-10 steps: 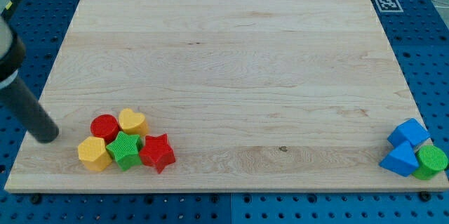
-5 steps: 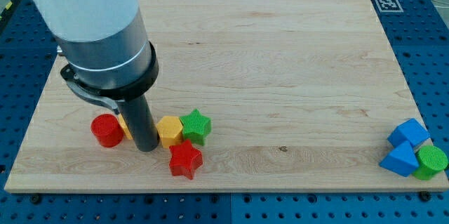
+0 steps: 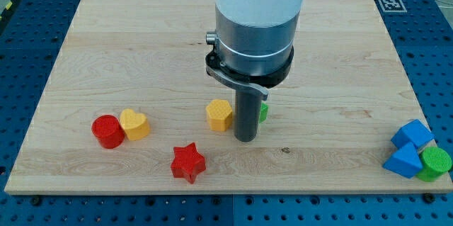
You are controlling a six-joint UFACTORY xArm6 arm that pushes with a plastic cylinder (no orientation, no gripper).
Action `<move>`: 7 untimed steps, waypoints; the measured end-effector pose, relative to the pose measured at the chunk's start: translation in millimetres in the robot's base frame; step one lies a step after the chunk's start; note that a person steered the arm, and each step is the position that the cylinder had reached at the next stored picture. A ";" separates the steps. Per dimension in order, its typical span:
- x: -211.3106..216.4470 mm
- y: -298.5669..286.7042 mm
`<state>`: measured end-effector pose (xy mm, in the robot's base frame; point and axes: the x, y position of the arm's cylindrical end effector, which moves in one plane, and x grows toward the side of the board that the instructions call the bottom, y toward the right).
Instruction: Arrange a group of blocks in a line
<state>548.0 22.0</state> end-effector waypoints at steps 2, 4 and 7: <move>-51.8 -20.4; -23.6 -18.1; -79.9 -55.0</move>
